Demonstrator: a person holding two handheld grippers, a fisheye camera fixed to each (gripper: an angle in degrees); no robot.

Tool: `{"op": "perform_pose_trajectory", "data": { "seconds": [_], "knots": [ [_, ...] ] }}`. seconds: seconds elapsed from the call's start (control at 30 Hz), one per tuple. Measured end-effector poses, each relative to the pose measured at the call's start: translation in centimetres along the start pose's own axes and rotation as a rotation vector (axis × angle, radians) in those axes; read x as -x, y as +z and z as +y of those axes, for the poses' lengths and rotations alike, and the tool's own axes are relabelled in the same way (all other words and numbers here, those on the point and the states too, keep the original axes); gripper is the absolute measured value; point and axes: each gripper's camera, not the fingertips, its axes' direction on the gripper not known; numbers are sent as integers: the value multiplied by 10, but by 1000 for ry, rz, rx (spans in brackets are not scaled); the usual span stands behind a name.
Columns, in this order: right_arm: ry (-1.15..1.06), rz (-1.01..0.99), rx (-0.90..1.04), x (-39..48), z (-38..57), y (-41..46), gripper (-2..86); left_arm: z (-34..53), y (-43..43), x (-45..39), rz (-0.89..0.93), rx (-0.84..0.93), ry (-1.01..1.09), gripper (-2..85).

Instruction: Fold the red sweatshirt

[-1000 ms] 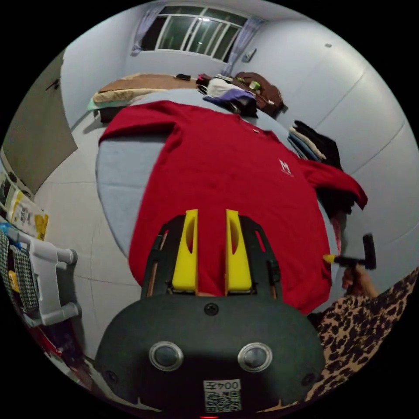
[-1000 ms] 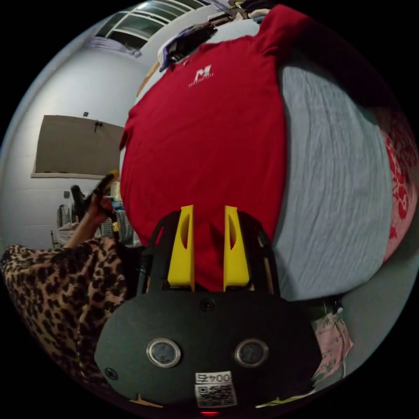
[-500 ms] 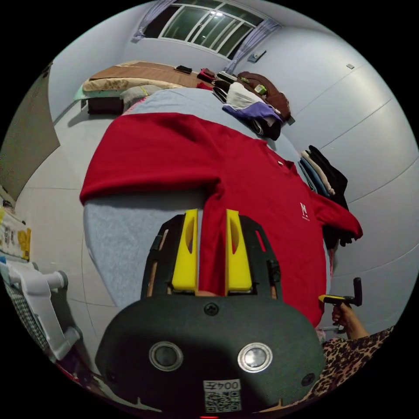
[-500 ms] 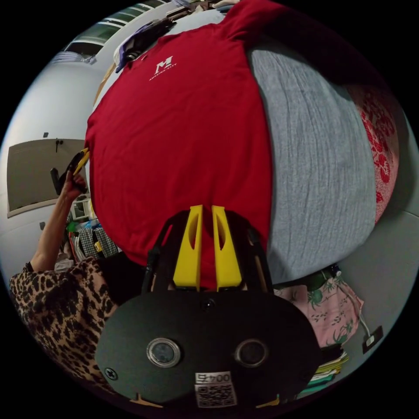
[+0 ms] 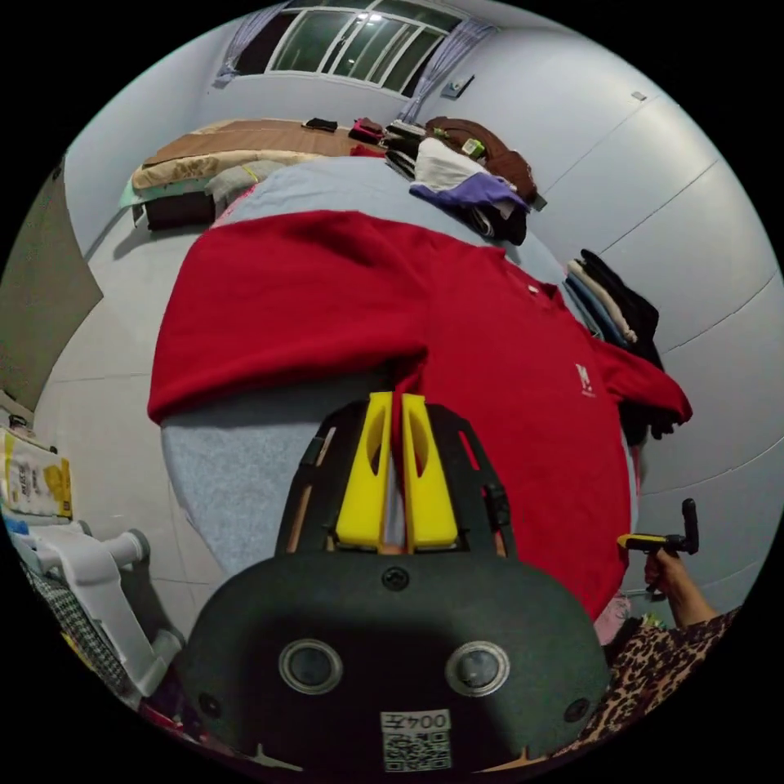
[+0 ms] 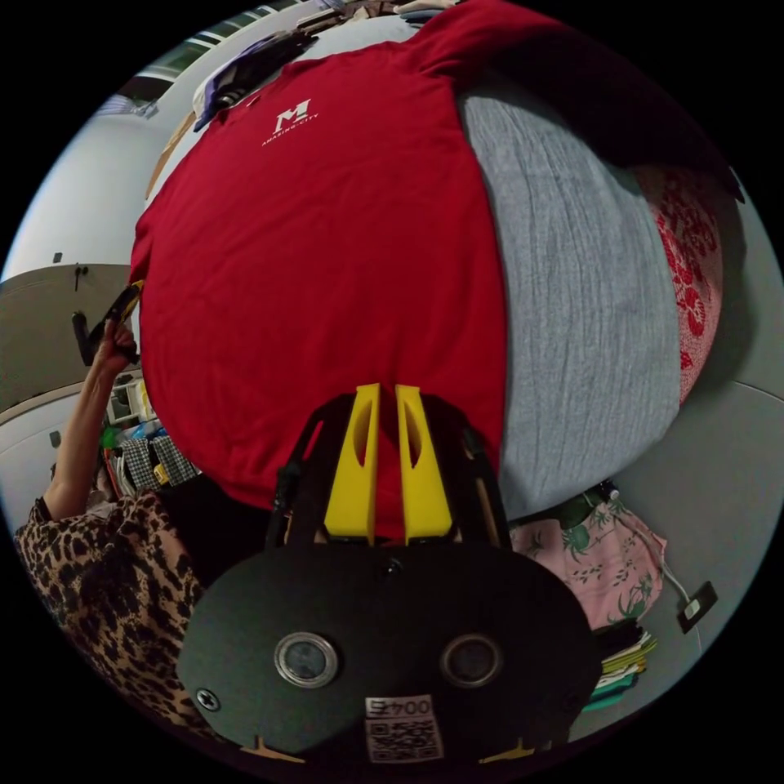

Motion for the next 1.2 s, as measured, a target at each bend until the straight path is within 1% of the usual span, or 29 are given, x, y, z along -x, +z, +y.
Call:
{"op": "perform_pose_trajectory", "data": {
  "seconds": [0.13, 0.23, 0.3, 0.4, 0.53, 0.63, 0.73, 0.77, 0.83, 0.9, 0.97, 1.03, 1.1, 1.2],
  "knots": [
    [0, 12, 7, 2, -3, 6, 35, -2, -18, 15, 96, 0, -87, 33],
    [-12, 20, 13, 3, -5, 10, 35, 9, -41, 34, 214, 10, -122, 44],
    [-15, 15, 11, 1, -5, 14, 36, 29, -57, 43, 297, 36, -124, 63],
    [-18, 7, 5, -2, -4, 18, 37, 54, -71, 48, 376, 76, -127, 86],
    [-35, 13, 9, -5, -3, 22, 39, 71, -84, 40, 373, 88, -113, 87],
    [-47, 17, 11, -7, -1, 25, 38, 75, -87, 31, 307, 126, -84, 63],
    [-50, 6, 4, -13, 3, 28, 36, 74, -108, 15, 171, 95, -13, 39],
    [-46, -2, -1, -15, 6, 30, 36, 77, -102, 12, 91, 133, 32, 36],
    [-43, -12, -8, -20, 9, 32, 36, 82, -104, 25, 174, 84, -35, 33],
    [-41, -23, -18, -25, 14, 34, 37, 86, -106, 35, 245, 81, -95, 37],
    [-45, -25, -19, -28, 17, 35, 37, 92, -112, 33, 250, 85, -79, 45],
    [-45, -31, -23, -32, 21, 37, 37, 101, -118, 35, 291, 86, -72, 62],
    [-43, -40, -28, -37, 26, 39, 36, 120, -122, 39, 385, 116, -77, 85],
    [-40, -58, -47, -44, 36, 42, 37, 145, -122, 30, 413, 138, -29, 99]
  ]
}}
